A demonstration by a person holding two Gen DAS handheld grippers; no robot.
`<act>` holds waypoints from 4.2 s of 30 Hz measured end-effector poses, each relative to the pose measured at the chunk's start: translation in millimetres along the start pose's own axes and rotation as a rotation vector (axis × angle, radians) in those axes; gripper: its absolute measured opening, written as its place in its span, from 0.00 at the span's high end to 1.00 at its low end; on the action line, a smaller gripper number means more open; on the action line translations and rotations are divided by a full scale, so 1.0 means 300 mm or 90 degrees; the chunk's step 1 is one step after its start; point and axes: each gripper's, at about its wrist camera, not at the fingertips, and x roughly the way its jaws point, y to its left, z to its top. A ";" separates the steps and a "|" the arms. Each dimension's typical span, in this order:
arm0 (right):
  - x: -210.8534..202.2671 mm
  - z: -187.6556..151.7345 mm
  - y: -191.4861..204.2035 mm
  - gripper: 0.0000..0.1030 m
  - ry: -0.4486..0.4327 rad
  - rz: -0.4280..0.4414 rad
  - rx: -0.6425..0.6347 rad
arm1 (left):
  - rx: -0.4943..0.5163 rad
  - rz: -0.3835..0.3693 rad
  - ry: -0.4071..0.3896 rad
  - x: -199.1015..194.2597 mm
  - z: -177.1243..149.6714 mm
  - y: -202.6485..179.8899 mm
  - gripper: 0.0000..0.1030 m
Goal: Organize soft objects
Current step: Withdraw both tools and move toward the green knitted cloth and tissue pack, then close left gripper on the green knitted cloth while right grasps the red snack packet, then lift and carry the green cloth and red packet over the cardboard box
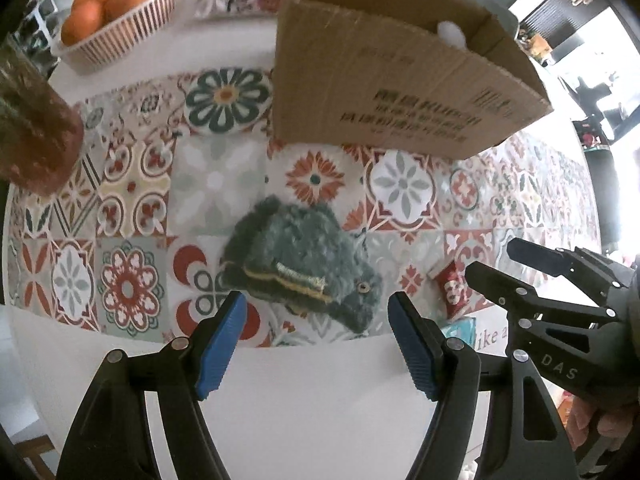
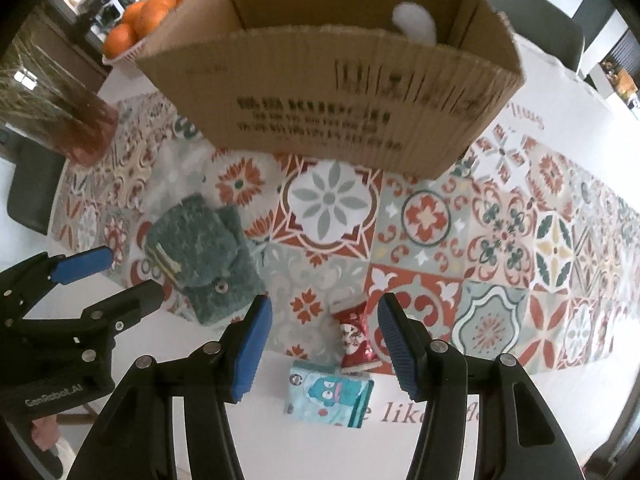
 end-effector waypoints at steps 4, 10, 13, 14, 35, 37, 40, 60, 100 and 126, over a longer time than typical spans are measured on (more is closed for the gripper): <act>0.045 0.004 0.010 0.45 0.030 -0.004 -0.003 | -0.016 -0.010 0.023 0.041 -0.004 0.031 0.30; 0.101 0.018 0.035 0.45 0.071 -0.036 -0.024 | -0.037 -0.020 0.046 0.097 0.021 0.071 0.30; 0.120 0.024 0.037 0.45 0.085 -0.048 -0.029 | -0.017 -0.007 0.063 0.134 0.048 0.060 0.30; 0.128 0.025 0.033 0.45 0.090 -0.050 -0.027 | -0.008 -0.005 0.063 0.143 0.057 0.055 0.30; 0.285 -0.002 -0.088 0.45 0.136 -0.041 0.059 | 0.056 0.102 0.065 0.315 0.175 -0.050 0.25; 0.298 -0.007 -0.093 0.46 0.136 -0.042 0.061 | 0.061 0.109 0.061 0.327 0.186 -0.060 0.25; 0.312 -0.027 -0.090 0.51 0.131 -0.041 0.065 | 0.068 0.118 0.052 0.344 0.201 -0.077 0.29; 0.271 -0.125 -0.052 0.77 0.052 0.006 0.077 | 0.051 0.060 -0.021 0.200 0.043 -0.047 0.74; -0.302 -0.086 -0.034 0.77 -0.260 0.089 0.084 | 0.074 -0.048 -0.308 -0.358 0.004 -0.149 0.75; -0.500 0.016 -0.052 0.77 -0.369 0.100 0.067 | 0.100 -0.052 -0.394 -0.557 0.102 -0.221 0.75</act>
